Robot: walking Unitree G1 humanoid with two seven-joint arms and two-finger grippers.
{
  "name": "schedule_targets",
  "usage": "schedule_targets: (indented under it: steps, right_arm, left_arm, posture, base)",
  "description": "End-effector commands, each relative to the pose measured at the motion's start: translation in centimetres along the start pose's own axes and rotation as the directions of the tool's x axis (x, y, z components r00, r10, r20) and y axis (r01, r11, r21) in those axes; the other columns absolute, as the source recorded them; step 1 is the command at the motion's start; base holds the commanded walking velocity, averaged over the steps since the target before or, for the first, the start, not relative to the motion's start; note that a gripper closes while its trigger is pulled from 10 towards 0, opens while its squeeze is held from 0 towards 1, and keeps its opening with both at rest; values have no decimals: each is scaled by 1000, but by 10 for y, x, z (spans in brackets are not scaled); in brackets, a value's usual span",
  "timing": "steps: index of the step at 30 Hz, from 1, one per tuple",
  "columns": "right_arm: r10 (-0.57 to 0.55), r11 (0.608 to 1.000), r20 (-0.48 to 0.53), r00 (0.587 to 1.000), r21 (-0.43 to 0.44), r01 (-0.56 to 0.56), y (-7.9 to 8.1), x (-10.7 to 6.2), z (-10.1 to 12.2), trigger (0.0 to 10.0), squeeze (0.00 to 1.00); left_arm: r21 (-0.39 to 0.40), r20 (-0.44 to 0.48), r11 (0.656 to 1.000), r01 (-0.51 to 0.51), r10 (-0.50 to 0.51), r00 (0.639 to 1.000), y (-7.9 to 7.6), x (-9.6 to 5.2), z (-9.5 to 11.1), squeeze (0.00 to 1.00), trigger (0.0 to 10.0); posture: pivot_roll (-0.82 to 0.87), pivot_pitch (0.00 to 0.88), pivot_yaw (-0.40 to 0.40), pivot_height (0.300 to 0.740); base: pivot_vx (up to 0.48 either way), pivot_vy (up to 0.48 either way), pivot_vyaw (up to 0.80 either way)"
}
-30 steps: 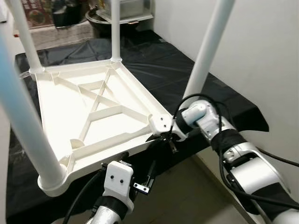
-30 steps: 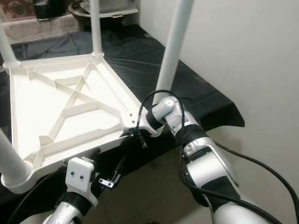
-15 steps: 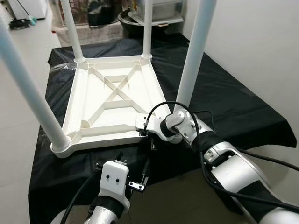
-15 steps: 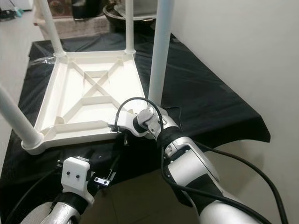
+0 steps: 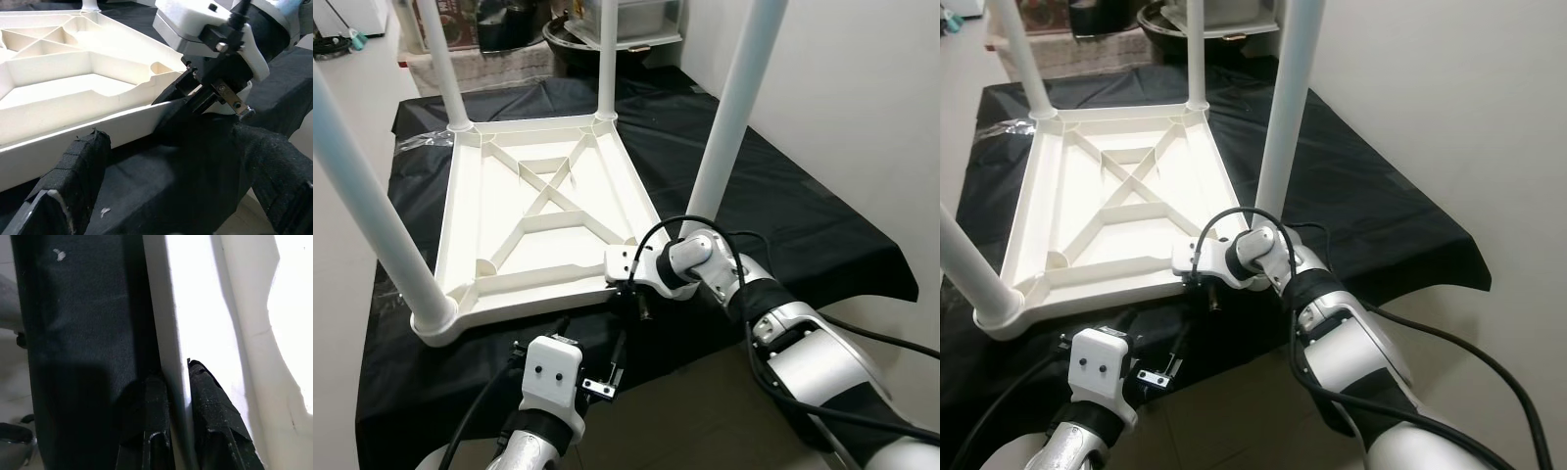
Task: Building children table
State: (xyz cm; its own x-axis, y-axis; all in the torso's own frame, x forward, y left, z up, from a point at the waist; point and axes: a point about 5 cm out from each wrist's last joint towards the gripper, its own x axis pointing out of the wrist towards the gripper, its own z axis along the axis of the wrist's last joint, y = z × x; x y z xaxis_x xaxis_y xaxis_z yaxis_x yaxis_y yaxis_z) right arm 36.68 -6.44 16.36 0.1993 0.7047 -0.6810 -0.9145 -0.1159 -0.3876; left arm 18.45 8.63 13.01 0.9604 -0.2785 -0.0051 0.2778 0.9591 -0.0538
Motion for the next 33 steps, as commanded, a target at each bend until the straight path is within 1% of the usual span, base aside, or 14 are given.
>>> schedule_targets:
  steps: [1,3,7,8,11,13,15,19,23,24,26,27,30,33]
  right_arm:
    - [22,999,160,987,-45,-15,0,1,19,10000,0]
    - [30,998,164,986,-63,-19,1,1,19,10000,0]
    - [23,998,166,986,-67,-13,1,2,19,10000,0]
    - [27,997,186,982,-77,-13,2,3,21,10000,0]
    - [31,996,202,979,-85,-14,3,3,22,10000,0]
    - [73,992,204,976,-113,-51,8,5,20,10000,0]
    - [91,990,202,975,-128,-65,11,5,19,10000,0]
    - [69,992,199,978,-119,-45,9,6,20,10000,0]
    - [90,990,210,974,-123,-66,10,6,22,10000,0]
    - [96,989,206,974,-128,-70,10,6,22,10000,557]
    - [96,989,202,975,-131,-70,10,6,22,10000,557]
    - [93,989,203,975,-132,-67,10,6,22,10000,1000]
    - [94,988,207,974,-139,-66,10,6,22,10000,1000]
    - [79,985,207,975,-169,-44,10,5,21,10000,1000]
  left_arm:
    - [4,-14,1000,0,0,1000,-1,-1,-4,0,10000]
    - [4,-14,1000,-1,1,1000,-1,-1,-3,0,10000]
    - [3,-13,1000,-2,2,1000,-2,-1,-4,0,10000]
    - [2,-14,1000,-2,2,1000,-2,-1,-4,0,10000]
    - [2,-14,1000,-2,2,1000,-2,-1,-4,0,10000]
    - [0,-15,1000,-1,1,1000,-3,-1,-4,0,10000]
    - [0,-15,1000,0,0,1000,-3,-1,-4,0,10000]
    - [0,-16,1000,0,0,1000,-4,-1,-4,0,10000]
    - [0,-17,1000,1,-1,1000,-3,-1,-5,0,10000]
    - [1,-17,1000,2,-2,1000,-3,-1,-5,0,10000]
    - [1,-18,1000,2,-2,1000,-3,-1,-5,0,10000]
    - [1,-17,1000,2,-2,1000,-3,0,-5,0,10000]
    - [2,-18,1000,2,-2,1000,-3,0,-5,0,10000]
    - [3,-20,1000,2,-2,1000,-2,0,-6,0,10000]
  posture:
    - [73,95,-48,740]
    - [73,95,-48,740]
    - [71,94,-49,740]
    - [71,94,-49,740]
    - [71,91,-47,740]
    - [72,90,-48,740]
    - [72,90,-48,740]
    - [70,83,-46,740]
    - [70,83,-46,740]
    - [70,83,-46,740]
    - [70,83,-46,740]
    - [70,83,-46,740]
    - [71,76,-43,740]
    - [69,73,-42,740]
  base:
    - [0,0,0]
    - [0,0,0]
    - [0,0,0]
    - [0,0,0]
    - [0,0,0]
    - [0,0,0]
    - [0,0,0]
    - [0,0,0]
    - [0,0,0]
    - [0,0,0]
    - [0,0,0]
    - [0,0,0]
    - [0,0,0]
    - [0,0,0]
